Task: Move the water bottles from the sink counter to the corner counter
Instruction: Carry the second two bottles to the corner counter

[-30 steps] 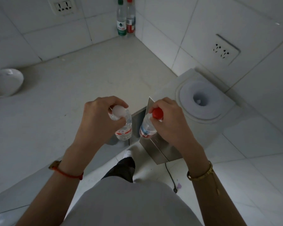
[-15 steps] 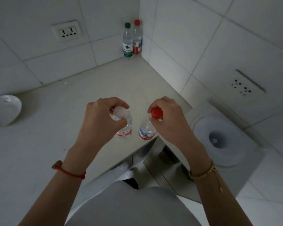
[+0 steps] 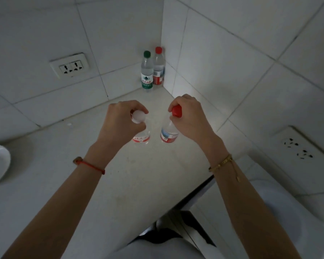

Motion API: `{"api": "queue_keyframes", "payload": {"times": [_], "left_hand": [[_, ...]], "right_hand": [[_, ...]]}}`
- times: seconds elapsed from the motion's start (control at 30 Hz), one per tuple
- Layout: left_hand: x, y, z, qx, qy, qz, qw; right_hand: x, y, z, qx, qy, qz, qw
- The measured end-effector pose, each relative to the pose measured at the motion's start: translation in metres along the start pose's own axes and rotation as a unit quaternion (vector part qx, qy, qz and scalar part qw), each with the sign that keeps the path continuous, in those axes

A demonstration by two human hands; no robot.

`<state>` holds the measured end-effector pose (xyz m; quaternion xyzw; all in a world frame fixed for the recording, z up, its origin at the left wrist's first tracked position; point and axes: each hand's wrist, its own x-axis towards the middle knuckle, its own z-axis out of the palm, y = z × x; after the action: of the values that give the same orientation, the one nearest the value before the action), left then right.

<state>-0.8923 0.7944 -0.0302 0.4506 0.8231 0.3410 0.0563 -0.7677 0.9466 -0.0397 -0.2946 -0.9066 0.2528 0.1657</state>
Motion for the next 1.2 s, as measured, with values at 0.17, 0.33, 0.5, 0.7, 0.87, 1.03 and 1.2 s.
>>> {"api": "queue_keyframes", "payload": {"times": [0.17, 0.33, 0.5, 0.7, 0.87, 1.03, 1.2], "left_hand": [[0.062, -0.014, 0.019, -0.006, 0.015, -0.021, 1.0], [0.121, -0.024, 0.042, -0.013, 0.019, -0.033, 0.999], [0.176, -0.039, 0.071, -0.01, 0.016, -0.052, 0.998], [0.236, -0.057, 0.099, -0.004, -0.008, -0.067, 0.998], [0.271, -0.068, 0.112, 0.018, -0.02, -0.062, 0.998], [0.294, -0.07, 0.117, 0.022, -0.014, -0.056, 0.998], [0.309, -0.072, 0.127, 0.029, -0.03, -0.044, 0.998]], "right_hand": [[0.061, 0.022, 0.003, -0.004, -0.01, -0.002, 1.0], [0.117, 0.047, 0.011, -0.02, -0.005, 0.001, 1.0], [0.176, 0.067, 0.023, -0.04, -0.012, 0.003, 0.999], [0.241, 0.081, 0.035, -0.061, -0.021, -0.005, 0.998], [0.278, 0.09, 0.05, -0.071, -0.005, -0.015, 0.997], [0.307, 0.096, 0.062, -0.077, 0.009, -0.032, 0.997], [0.324, 0.103, 0.075, -0.081, 0.0, -0.037, 0.996]]}}
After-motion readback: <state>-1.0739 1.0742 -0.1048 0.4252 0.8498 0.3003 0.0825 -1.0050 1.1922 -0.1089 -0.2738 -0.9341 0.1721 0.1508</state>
